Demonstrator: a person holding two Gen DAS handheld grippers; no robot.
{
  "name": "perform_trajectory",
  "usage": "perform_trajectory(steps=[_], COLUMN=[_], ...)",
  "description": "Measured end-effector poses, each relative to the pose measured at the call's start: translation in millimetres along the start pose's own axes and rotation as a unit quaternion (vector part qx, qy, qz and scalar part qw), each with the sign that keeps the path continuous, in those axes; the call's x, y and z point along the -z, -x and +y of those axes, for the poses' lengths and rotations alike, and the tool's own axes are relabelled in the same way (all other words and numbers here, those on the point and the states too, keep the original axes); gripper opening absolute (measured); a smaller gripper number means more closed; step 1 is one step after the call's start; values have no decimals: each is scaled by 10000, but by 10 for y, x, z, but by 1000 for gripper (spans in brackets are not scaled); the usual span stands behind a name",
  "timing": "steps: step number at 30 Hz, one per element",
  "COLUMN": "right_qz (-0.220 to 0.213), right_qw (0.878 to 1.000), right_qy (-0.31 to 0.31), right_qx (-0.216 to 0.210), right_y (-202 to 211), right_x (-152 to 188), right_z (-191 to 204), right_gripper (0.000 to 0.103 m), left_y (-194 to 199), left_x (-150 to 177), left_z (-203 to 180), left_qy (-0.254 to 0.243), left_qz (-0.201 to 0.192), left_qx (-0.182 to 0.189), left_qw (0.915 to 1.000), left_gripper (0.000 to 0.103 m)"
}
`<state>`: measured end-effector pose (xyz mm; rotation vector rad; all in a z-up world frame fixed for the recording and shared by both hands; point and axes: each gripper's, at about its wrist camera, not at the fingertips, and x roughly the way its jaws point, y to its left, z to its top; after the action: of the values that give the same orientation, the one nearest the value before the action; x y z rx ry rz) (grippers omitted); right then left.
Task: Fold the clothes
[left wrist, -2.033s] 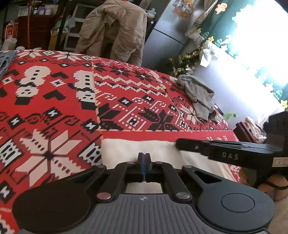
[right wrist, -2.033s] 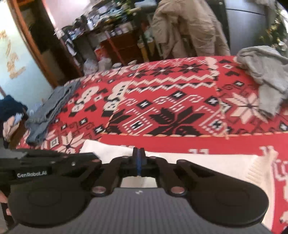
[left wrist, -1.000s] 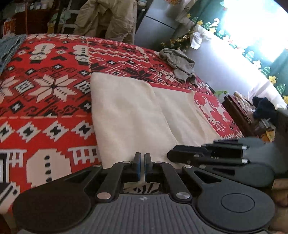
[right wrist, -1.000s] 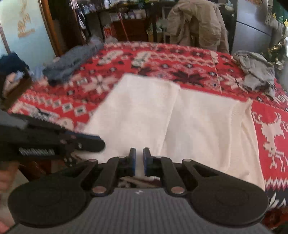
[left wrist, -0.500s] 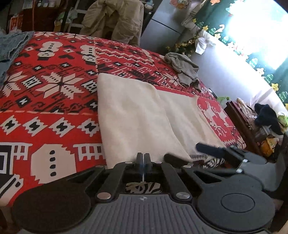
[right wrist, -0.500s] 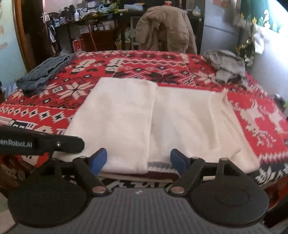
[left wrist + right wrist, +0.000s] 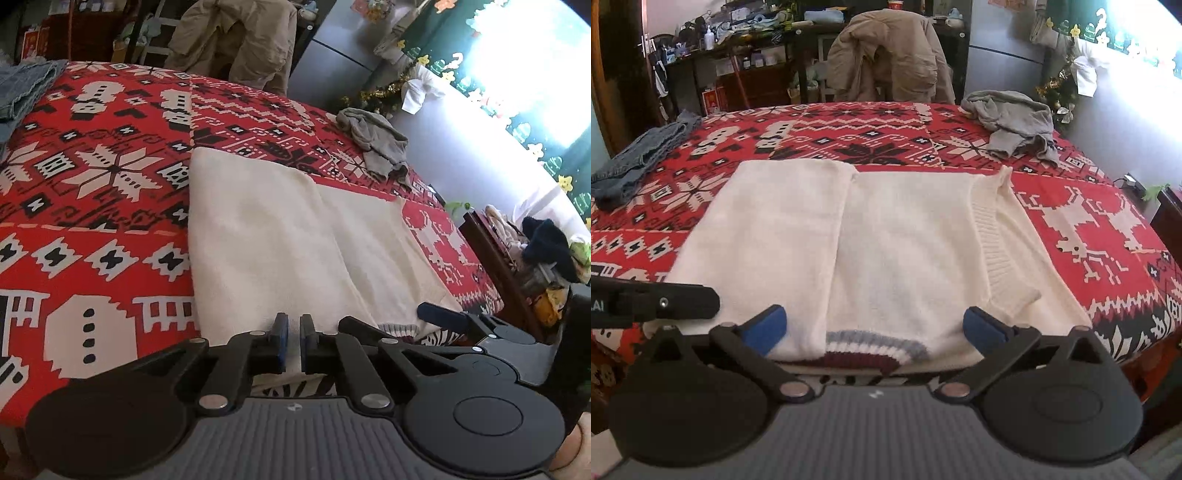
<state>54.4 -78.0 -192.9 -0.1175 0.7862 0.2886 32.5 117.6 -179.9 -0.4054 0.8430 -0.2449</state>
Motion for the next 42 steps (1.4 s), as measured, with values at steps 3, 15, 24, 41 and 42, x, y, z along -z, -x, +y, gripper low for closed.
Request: perform_trajectory(steps=[3,15,24,41,42], right_qz=[11,7,-2,1,3], right_qw=[10000,10000,10000,9999,9999], right_qy=[-74,-48,-41,-90,-89], right_qx=[-65,-73,-85,-57,-56], right_y=[-14,-27,-28,-29,-30], right_x=[-4,-9,-2,-4,-6], right_z=[-31,-9,-7,-2,-1], right_gripper=[102,102,102,102,102], left_y=[10,9,71,66,7], left_x=[-62,21,-164,-309,-384], left_z=[-61,-27,-69,-98,-131], left_qy=[-119,-363,-381,-325,-424], left_qz=[-124,95,-180,-131,-168], left_qx=[40,-82,-74,75,16], left_qw=[9998,9993,9991,9994,9990], left_gripper=[7,6,7,9,9])
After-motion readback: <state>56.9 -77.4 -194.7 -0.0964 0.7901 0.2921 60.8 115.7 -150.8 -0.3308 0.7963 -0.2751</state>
